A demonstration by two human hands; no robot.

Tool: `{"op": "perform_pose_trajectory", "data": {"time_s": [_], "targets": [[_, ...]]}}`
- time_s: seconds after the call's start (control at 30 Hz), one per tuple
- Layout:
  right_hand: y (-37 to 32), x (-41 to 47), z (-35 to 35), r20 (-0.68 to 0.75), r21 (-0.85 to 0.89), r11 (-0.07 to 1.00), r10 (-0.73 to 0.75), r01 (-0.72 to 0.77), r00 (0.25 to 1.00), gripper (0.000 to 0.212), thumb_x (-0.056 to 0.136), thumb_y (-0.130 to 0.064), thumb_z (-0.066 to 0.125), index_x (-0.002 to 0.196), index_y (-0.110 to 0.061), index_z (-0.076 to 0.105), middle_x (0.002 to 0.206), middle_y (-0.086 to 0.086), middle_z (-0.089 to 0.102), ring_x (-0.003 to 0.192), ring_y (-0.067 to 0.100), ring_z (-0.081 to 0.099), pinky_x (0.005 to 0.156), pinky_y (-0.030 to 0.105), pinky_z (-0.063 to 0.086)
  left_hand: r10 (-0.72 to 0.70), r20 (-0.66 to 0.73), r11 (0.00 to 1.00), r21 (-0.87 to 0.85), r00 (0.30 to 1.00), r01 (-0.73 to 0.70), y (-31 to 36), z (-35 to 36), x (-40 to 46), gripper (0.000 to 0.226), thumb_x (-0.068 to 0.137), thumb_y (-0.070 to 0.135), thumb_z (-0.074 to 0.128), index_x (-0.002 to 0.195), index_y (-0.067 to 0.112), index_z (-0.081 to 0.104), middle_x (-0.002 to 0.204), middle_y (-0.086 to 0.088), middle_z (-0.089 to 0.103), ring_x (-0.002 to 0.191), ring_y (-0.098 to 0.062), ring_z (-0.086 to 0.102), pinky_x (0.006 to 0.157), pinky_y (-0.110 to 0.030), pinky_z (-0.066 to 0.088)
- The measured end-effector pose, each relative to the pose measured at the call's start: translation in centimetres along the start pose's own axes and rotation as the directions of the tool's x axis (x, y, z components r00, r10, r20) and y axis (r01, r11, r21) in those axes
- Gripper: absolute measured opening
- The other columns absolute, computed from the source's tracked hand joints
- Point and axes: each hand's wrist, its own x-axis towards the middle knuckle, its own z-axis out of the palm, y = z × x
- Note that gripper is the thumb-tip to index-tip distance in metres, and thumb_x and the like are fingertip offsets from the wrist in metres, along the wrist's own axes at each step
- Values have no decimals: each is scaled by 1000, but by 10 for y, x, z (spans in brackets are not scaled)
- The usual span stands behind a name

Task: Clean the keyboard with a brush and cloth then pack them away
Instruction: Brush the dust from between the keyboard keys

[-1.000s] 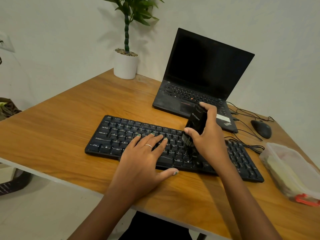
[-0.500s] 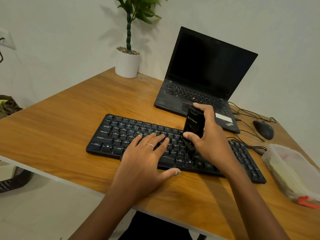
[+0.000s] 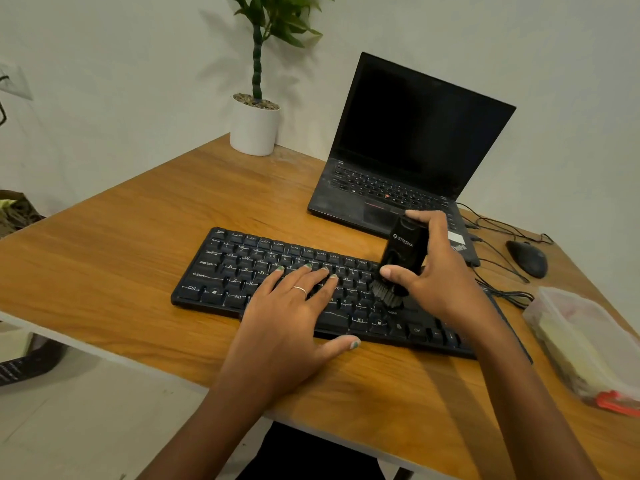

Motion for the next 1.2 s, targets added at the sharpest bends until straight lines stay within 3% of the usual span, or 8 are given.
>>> {"op": "perform_pose_trajectory", "data": {"time_s": [0.17, 0.33, 0.5, 0.67, 0.83, 1.0, 1.13, 1.2], "targets": [[-3, -6, 16, -62, -8, 996, -85, 85, 994, 76, 82, -17, 70, 137, -33, 21, 91, -22, 40, 74, -3, 49, 58, 15, 46, 0, -7, 1000, 0, 1000, 0, 1, 0, -1, 80, 83, 78, 30, 129, 20, 62, 130, 0, 62, 122, -19, 57, 103, -41, 38], [-2, -1, 2, -2, -7, 1000, 1, -1, 1000, 75, 82, -18, 70, 136, -32, 20, 90, -17, 44, 79, 7, 53, 61, 20, 48, 7, -22, 1000, 7, 1000, -7, 0, 0, 0, 80, 83, 77, 31, 128, 20, 63, 129, 0, 63, 120, -19, 59, 102, -41, 37], [-11, -8, 19, -68, -89, 991, -110, 104, 992, 76, 83, -19, 69, 138, -32, 19, 97, -18, 40, 79, 2, 49, 62, 16, 47, -4, 28, 1000, -13, 1000, 4, -1, 1, -1, 82, 84, 79, 28, 132, 20, 60, 133, 1, 60, 124, -18, 55, 105, -41, 36], [-4, -12, -3, 60, -7, 1000, 26, -26, 998, 76, 80, -18, 70, 134, -32, 19, 88, -19, 42, 75, 3, 53, 65, 24, 52, -3, 20, 1000, -24, 1000, 3, -1, 0, 0, 81, 83, 78, 30, 131, 20, 61, 132, 1, 61, 123, -19, 56, 104, -41, 36], [-6, -24, 7, -122, 37, 998, 53, -49, 991, 75, 82, -18, 69, 137, -30, 20, 85, -22, 39, 71, -3, 47, 59, 18, 45, -3, 14, 1000, -21, 1000, 3, -1, -1, 0, 82, 83, 78, 30, 131, 20, 61, 132, 1, 61, 123, -19, 56, 104, -41, 36], [-8, -47, 12, -46, 34, 999, 0, 1, 999, 76, 81, -19, 69, 135, -37, 19, 88, -25, 41, 75, -3, 52, 62, 20, 50, -2, 22, 1000, -26, 1000, 3, 0, 0, 0, 82, 83, 78, 30, 131, 20, 61, 132, 1, 61, 123, -19, 56, 105, -41, 35], [-3, -43, 5, -176, 0, 999, 46, -47, 983, 75, 83, -19, 68, 138, -31, 19, 99, -14, 43, 78, 3, 49, 64, 20, 47, 0, 18, 1000, -21, 1000, 0, 0, -1, -1, 81, 83, 78, 29, 130, 20, 61, 132, 2, 61, 123, -18, 56, 105, -40, 32], [-7, -47, 9, -182, -14, 1000, 20, -23, 983, 75, 83, -19, 68, 138, -31, 19, 94, -19, 42, 74, 0, 49, 61, 17, 45, -8, 23, 999, -31, 1000, 9, 0, -2, 0, 82, 84, 79, 29, 131, 20, 61, 133, 2, 60, 124, -18, 55, 105, -40, 33]]}}
